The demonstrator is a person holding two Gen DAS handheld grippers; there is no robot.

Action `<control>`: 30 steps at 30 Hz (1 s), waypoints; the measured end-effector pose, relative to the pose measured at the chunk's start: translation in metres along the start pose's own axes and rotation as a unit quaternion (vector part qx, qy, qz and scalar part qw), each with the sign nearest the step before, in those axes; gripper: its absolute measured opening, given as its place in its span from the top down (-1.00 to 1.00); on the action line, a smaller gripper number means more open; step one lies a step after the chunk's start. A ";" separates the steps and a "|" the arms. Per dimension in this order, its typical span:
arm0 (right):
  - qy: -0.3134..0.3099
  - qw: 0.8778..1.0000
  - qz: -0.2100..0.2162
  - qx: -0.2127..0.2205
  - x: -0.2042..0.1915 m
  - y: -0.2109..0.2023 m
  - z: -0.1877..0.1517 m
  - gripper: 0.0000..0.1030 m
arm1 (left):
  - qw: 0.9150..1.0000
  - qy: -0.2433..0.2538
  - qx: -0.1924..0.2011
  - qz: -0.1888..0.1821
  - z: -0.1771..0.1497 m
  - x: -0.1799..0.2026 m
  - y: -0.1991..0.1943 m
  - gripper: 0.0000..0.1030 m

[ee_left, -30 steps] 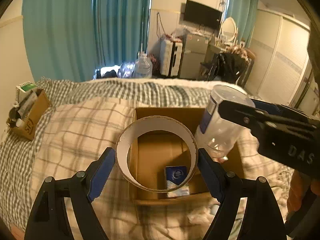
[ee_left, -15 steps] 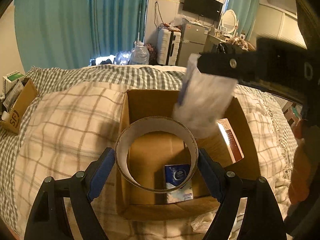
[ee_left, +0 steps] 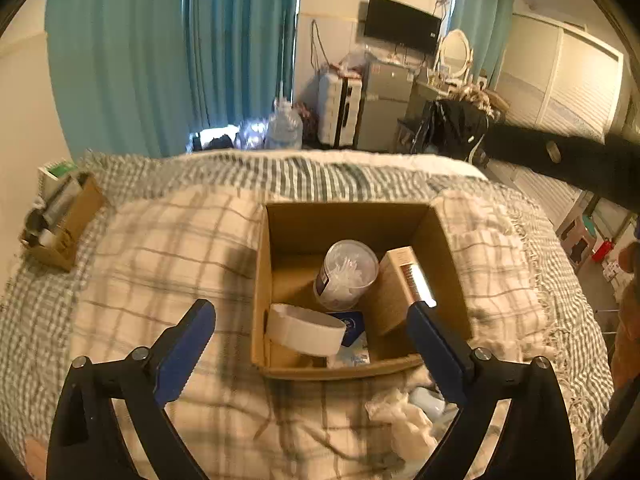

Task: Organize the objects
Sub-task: 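Grasp the white lace cloth with the left tool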

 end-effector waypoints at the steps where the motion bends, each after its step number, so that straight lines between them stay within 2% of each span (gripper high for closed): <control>1: -0.008 1.000 -0.013 0.004 0.002 -0.016 -0.003 -0.62 | 1.000 0.002 0.008 0.003 0.000 0.001 -0.013 -0.98; 6: -0.027 0.998 -0.051 0.010 0.010 -0.079 -0.025 -0.64 | 0.999 0.001 0.035 0.010 -0.007 0.006 -0.065 -1.00; 10: -0.038 0.996 -0.081 0.005 0.014 -0.119 -0.048 -0.65 | 0.999 -0.001 0.051 0.019 -0.021 0.009 -0.092 -1.00; 15: -0.057 0.993 -0.099 0.000 0.017 -0.145 -0.084 -0.70 | 0.999 -0.005 0.050 0.018 -0.044 0.018 -0.104 -1.00; 19: -0.051 0.993 -0.105 -0.026 0.027 -0.128 -0.120 -0.70 | 0.999 -0.007 0.039 0.020 -0.067 0.028 -0.098 -1.00; 24: -0.010 0.992 -0.101 -0.075 0.051 -0.082 -0.169 -0.70 | 0.999 -0.011 0.018 0.033 -0.096 0.041 -0.067 -1.00; 30: 0.031 0.986 -0.115 -0.117 0.089 -0.035 -0.209 -0.70 | 0.999 0.008 -0.052 0.010 -0.131 0.070 -0.004 -1.00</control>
Point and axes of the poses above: each gripper's, at about its wrist camera, not at the fingertips, and y roughly the way its jaws point, x to its right, z to its top, the point moved 7 cm from there along y, roughly the way its jaws point, and after that the axes turned 1 degree about -z, right-handed, at the moved point
